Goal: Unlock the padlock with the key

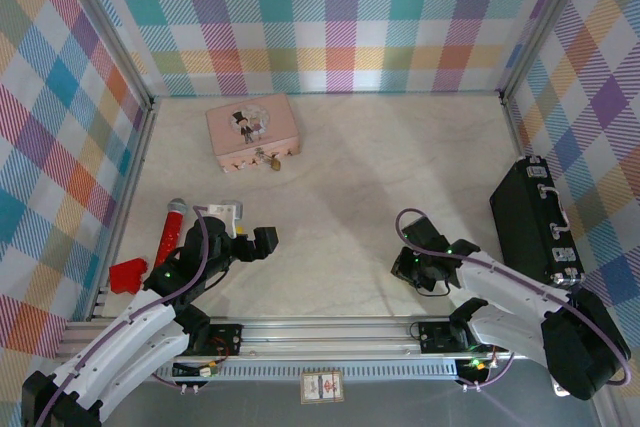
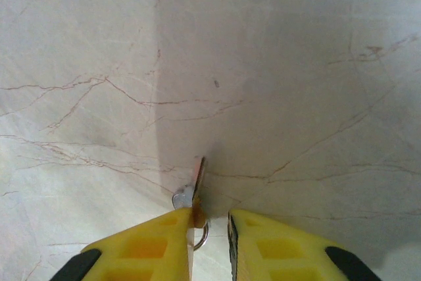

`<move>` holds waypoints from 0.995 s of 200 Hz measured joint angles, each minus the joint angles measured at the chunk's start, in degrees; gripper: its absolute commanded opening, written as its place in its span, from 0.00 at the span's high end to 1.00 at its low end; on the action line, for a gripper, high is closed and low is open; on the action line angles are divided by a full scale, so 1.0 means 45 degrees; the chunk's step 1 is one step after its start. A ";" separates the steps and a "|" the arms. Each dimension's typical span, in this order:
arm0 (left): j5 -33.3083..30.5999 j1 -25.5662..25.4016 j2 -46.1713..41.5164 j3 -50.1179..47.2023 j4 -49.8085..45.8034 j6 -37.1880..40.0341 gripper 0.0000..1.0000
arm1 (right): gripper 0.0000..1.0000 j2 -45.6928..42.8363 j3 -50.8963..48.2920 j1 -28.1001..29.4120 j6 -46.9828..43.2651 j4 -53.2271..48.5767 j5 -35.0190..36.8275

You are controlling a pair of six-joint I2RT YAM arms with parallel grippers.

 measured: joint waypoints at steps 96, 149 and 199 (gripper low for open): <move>0.0000 0.0000 -0.0063 0.0000 0.0000 0.0000 0.00 | 0.76 0.0146 0.0554 0.0520 -0.0029 -0.0413 0.0665; 0.0000 0.0000 -0.0063 -0.0005 0.0000 0.0000 0.00 | 0.75 0.0699 0.0568 0.0665 -0.0049 -0.0296 0.0690; 0.0000 0.0000 -0.0063 0.0000 0.0000 0.0000 0.00 | 0.75 0.0971 0.0690 0.0729 -0.0049 -0.0296 0.0724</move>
